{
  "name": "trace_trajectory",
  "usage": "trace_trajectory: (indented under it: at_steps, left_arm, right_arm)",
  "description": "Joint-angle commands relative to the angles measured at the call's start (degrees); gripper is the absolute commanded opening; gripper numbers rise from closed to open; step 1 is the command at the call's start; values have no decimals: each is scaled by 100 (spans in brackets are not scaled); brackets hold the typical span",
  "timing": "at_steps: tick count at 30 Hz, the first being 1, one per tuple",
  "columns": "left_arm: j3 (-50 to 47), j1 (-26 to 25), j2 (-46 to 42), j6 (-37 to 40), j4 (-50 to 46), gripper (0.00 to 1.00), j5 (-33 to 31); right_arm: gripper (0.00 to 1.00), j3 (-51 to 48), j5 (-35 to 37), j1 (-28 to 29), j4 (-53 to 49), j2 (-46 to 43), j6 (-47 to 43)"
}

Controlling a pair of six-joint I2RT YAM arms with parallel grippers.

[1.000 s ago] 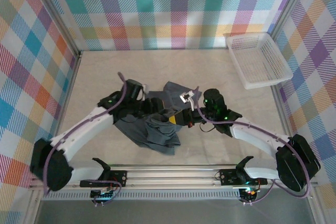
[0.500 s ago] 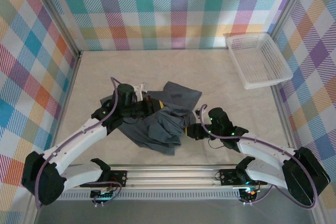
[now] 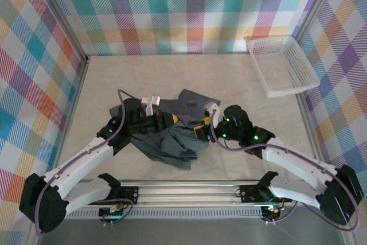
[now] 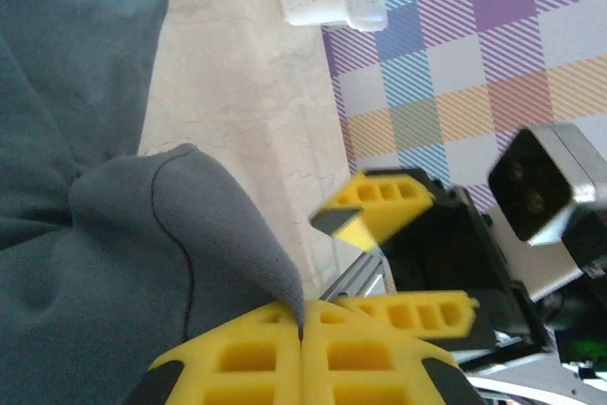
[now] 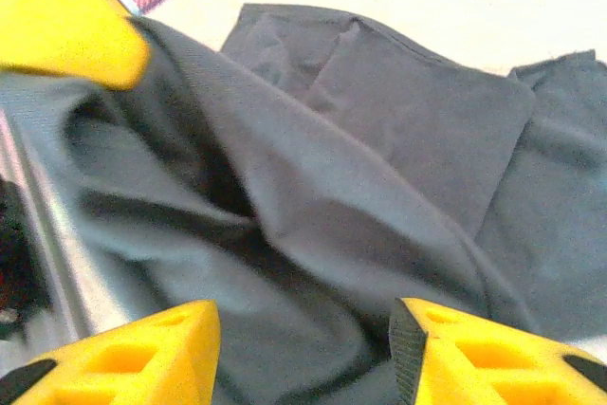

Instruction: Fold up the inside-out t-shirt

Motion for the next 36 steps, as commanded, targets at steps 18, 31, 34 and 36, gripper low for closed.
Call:
trace_trajectory:
  at_steps: [18,31,34,36]
  left_arm:
    - [-408,1064,-507,479,-221,4,-283]
    - [1056,-171,-1285,2211,-3249,46,-2345]
    - [1176,-466,-629,1137,-3325,45,-2420]
    - [859,-546,-323,403,-2618,53,-1968]
  right_arm:
    - [0,-536,-2481,150,2189,-430,832]
    - [0,-515,-2447,-339,2654,180,1541]
    - [0,-412,-2515,-338,2586,250,1516]
    - [0,-350,-2581,-339,2547,303,1540]
